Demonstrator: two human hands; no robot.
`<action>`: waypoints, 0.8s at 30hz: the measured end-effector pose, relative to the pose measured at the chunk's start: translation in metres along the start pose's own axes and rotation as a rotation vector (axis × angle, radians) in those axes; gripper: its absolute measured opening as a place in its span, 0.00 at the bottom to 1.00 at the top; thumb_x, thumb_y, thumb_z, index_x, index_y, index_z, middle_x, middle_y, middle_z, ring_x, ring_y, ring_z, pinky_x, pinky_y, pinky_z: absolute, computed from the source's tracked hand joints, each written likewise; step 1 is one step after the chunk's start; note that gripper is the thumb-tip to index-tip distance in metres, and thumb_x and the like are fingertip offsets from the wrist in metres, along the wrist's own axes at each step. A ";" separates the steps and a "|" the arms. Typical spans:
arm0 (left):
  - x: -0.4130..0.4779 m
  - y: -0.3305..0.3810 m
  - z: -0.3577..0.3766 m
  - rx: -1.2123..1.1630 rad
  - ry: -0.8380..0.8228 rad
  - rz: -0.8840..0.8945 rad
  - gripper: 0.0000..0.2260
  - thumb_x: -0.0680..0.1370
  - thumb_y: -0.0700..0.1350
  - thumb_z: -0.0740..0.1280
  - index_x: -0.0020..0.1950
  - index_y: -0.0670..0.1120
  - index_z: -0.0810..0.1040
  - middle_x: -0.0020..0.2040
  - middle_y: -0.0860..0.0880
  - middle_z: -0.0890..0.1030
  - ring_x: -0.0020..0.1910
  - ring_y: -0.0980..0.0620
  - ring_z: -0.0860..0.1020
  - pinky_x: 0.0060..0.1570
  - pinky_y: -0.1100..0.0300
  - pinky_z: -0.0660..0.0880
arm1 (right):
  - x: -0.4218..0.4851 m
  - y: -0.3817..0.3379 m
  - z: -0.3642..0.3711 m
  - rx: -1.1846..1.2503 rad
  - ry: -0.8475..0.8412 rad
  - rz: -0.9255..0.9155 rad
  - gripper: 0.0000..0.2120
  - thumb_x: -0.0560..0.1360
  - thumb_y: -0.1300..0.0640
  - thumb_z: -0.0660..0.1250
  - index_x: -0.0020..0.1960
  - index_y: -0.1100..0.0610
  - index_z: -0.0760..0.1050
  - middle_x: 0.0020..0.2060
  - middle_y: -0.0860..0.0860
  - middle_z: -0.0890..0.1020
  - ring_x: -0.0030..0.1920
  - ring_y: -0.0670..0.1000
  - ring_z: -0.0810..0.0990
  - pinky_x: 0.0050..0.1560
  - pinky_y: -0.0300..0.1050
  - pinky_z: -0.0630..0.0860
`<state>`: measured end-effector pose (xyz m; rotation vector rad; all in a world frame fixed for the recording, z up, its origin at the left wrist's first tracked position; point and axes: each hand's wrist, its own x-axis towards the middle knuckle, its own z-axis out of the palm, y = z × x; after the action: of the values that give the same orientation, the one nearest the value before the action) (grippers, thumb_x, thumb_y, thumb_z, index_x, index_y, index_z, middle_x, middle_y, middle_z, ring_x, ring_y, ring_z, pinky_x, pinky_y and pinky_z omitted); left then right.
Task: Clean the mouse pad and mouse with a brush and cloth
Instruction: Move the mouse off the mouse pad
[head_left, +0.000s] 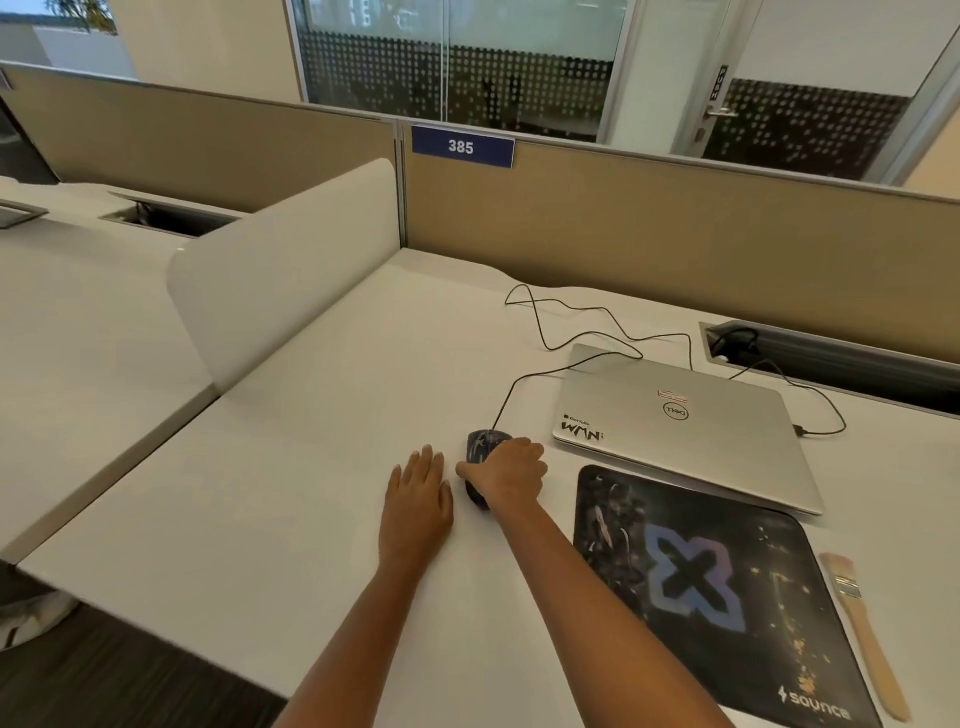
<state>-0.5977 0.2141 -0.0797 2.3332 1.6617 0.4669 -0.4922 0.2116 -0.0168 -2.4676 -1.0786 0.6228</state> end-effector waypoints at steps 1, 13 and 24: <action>0.000 0.000 0.000 -0.005 -0.001 -0.002 0.21 0.82 0.45 0.49 0.76 0.46 0.55 0.78 0.48 0.53 0.77 0.52 0.51 0.75 0.56 0.46 | 0.000 0.001 -0.001 0.007 -0.007 -0.007 0.43 0.66 0.40 0.71 0.68 0.65 0.57 0.65 0.58 0.66 0.65 0.57 0.68 0.63 0.47 0.70; -0.010 0.019 -0.010 -0.187 0.165 -0.074 0.21 0.82 0.43 0.55 0.74 0.42 0.60 0.75 0.45 0.61 0.76 0.49 0.56 0.74 0.56 0.50 | -0.001 0.077 -0.060 0.106 0.165 -0.213 0.31 0.75 0.41 0.60 0.66 0.65 0.64 0.62 0.61 0.69 0.63 0.59 0.69 0.64 0.50 0.69; -0.031 0.108 -0.007 -0.245 0.291 0.190 0.18 0.76 0.36 0.63 0.66 0.34 0.71 0.66 0.35 0.73 0.68 0.36 0.69 0.66 0.45 0.67 | -0.013 0.209 -0.127 0.118 0.296 -0.211 0.10 0.77 0.56 0.62 0.55 0.60 0.72 0.56 0.58 0.74 0.56 0.54 0.74 0.57 0.43 0.72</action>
<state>-0.5161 0.1501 -0.0365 2.3307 1.4001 1.0298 -0.3093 0.0492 -0.0118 -2.2190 -1.1264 0.2403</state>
